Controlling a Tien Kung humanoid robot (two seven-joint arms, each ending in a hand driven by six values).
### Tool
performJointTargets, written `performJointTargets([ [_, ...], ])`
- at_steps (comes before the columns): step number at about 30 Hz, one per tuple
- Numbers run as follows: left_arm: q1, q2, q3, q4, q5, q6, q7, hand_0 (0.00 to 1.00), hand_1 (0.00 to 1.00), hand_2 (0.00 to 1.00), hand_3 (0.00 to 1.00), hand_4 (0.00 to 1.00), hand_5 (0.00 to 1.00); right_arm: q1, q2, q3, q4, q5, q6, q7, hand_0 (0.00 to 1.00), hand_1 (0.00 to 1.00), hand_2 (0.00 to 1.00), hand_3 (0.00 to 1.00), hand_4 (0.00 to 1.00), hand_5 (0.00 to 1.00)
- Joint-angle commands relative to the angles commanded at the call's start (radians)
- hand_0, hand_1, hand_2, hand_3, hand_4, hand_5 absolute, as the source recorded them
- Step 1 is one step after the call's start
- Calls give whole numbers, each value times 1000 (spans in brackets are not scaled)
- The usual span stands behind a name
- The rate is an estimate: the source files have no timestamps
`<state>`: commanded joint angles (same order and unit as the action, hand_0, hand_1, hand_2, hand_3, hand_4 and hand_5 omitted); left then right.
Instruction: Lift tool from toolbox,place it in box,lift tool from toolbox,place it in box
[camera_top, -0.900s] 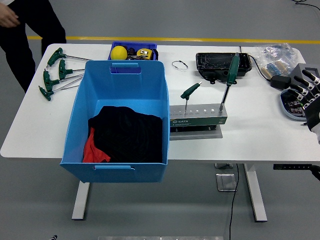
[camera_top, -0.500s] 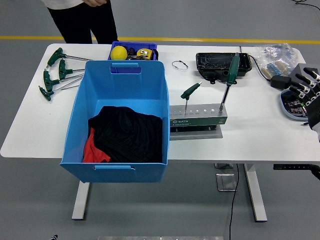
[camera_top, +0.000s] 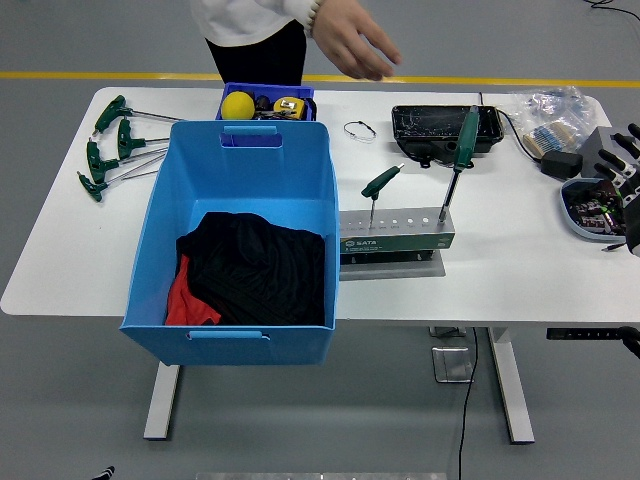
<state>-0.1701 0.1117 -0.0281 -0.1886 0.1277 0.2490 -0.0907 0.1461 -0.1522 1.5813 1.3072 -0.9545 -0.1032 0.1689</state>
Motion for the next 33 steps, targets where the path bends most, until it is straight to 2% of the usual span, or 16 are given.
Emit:
performJointTargets([
  [7, -1, 0, -26, -1, 22, 2, 5, 799, 845, 864, 757, 746, 695, 5, -3, -1, 4, -46, -9, 6, 757, 738, 818, 827, 998, 907],
  [15, -4, -2, -36, -1, 23, 5, 4, 797, 846, 861, 747, 746, 696, 15, -18, -5, 7, -134, -43, 39, 770, 750, 830, 844, 998, 888],
  [21, -1, -4, -36, 0, 19, 5, 4, 798, 845, 859, 746, 742, 694, 23, -35, -19, 13, -227, -51, 57, 782, 760, 838, 851, 998, 881],
  [25, 1, -5, -42, 1, 23, 5, 7, 798, 845, 859, 746, 742, 694, 28, -59, -32, 25, -337, -62, 76, 782, 760, 838, 851, 998, 881],
  [26, 2, -5, -45, 1, 26, 5, 8, 797, 843, 857, 742, 737, 691, 31, -69, -38, 32, -369, -67, 82, 804, 787, 858, 857, 998, 861],
  [31, 4, -4, -58, 1, 38, 7, 10, 797, 843, 857, 742, 737, 691, 54, -120, -66, 64, -496, -99, 90, 804, 787, 858, 857, 998, 861],
  [32, 4, -4, -60, 1, 39, 7, 10, 797, 843, 855, 738, 734, 687, 59, -127, -71, 69, -521, -102, 88, 895, 835, 893, 887, 998, 791],
  [33, 4, -3, -64, 0, 43, 7, 11, 797, 843, 855, 738, 734, 687, 68, -141, -83, 78, -555, -106, 84, 895, 835, 893, 887, 998, 791],
])
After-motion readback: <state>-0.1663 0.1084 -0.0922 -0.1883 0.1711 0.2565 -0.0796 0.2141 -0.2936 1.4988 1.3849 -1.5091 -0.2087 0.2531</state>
